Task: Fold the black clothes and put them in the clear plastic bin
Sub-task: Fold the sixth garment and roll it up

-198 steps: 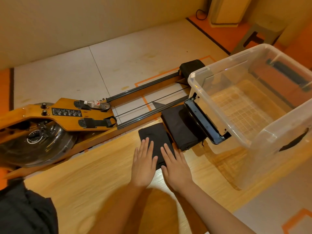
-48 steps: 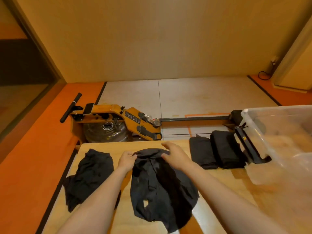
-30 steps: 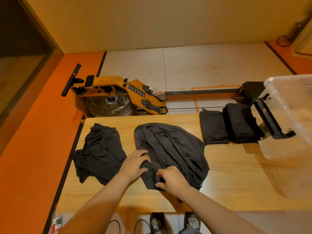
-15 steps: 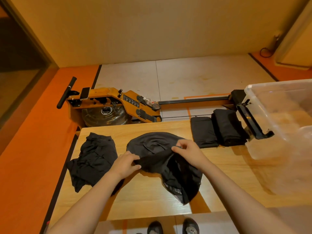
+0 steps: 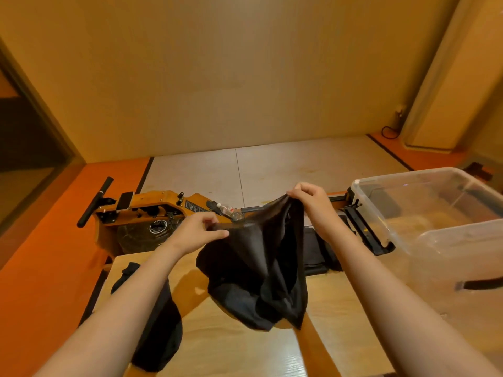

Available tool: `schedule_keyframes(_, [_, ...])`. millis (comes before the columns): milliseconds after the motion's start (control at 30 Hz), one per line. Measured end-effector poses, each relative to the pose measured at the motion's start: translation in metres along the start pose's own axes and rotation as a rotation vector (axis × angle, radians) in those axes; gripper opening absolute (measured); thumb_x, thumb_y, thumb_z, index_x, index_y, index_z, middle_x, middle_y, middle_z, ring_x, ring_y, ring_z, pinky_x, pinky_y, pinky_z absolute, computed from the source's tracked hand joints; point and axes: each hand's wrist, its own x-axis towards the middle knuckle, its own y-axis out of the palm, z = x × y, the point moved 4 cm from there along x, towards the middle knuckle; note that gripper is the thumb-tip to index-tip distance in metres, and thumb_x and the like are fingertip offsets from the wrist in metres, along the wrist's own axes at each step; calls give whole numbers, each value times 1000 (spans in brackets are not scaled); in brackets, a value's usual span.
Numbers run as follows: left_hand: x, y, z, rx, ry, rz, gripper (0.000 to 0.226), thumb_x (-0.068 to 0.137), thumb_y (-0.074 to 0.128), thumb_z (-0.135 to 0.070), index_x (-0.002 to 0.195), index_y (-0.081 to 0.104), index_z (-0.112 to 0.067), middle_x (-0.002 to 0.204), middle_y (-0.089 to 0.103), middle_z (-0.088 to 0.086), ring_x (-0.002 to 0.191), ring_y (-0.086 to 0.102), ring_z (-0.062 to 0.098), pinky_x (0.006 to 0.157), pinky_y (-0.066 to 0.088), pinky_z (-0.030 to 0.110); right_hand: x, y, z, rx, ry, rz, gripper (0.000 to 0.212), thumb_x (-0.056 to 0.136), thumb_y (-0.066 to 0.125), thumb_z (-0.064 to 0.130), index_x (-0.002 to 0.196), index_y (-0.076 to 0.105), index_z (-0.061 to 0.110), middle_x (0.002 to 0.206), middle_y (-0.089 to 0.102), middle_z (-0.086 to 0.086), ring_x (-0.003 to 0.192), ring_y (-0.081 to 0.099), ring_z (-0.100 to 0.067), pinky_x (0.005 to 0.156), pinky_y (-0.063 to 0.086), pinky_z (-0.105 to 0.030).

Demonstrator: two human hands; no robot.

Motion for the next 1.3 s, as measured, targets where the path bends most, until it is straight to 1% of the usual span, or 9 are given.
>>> schedule_keyframes(67, [5,-5,-29,-60,55,-5,18,81,76,-34,94,64,-29,100,62,-16,93,56,-1,78,42,24,6,0,23,34,-32,63,34,95,56,12,63,43,11,60,38,0,54,41,-7,56,36,-16])
schedule_keyframes(133, [7,-1,-60,-140,122,11,41,81,76,-33,118,59,-31,119,58,-19,112,50,-4,90,40,20,11,4,41,32,-73,132,33,94,57,12,62,46,12,61,41,1,59,43,-9,60,37,-17])
schedule_keyframes(233, [9,8,-106,-313,196,51,53,82,72,-37,131,53,-29,126,57,-17,117,51,-3,97,41,20,13,12,56,-1,-90,232,31,93,59,15,63,51,13,64,46,0,66,47,-14,67,39,-23])
schedule_keyframes(400, [20,6,-136,-474,166,46,19,90,62,-32,105,66,-21,100,71,-3,98,66,10,93,47,28,11,14,69,-62,-129,265,30,95,57,17,65,58,13,68,51,-4,72,49,-15,74,39,-26])
schedule_keyframes(500, [26,8,-138,-502,143,124,22,92,62,-30,107,69,-16,101,73,4,99,68,17,93,50,33,9,12,72,-132,-141,285,26,97,55,18,75,62,7,75,56,-8,77,53,-17,79,42,-28])
schedule_keyframes(600, [28,8,-146,-553,140,132,17,94,60,-28,98,70,-15,85,73,-1,83,69,15,73,52,23,12,6,71,-166,-157,197,18,96,57,16,100,63,0,89,60,-7,83,57,-11,79,46,-23])
schedule_keyframes(700, [34,0,-152,-591,118,40,17,94,60,-29,83,68,-18,68,66,-7,68,62,9,60,45,17,11,-10,58,-147,-123,42,18,95,58,19,112,59,11,102,62,-6,93,59,-13,78,47,-22])
schedule_keyframes(1000, [48,-22,-160,-775,87,-106,11,93,62,-19,92,65,-9,76,69,-3,65,65,4,55,47,14,-34,-23,-55,-229,219,61,33,86,68,41,111,57,24,107,61,1,99,59,-12,83,48,-25])
schedule_keyframes(1300, [48,-26,-152,-798,74,-192,11,93,63,-22,89,66,-12,78,68,-2,66,64,6,52,46,14,-64,8,-122,-257,656,-3,70,89,62,47,138,29,10,134,48,-11,113,53,-24,83,47,-33])
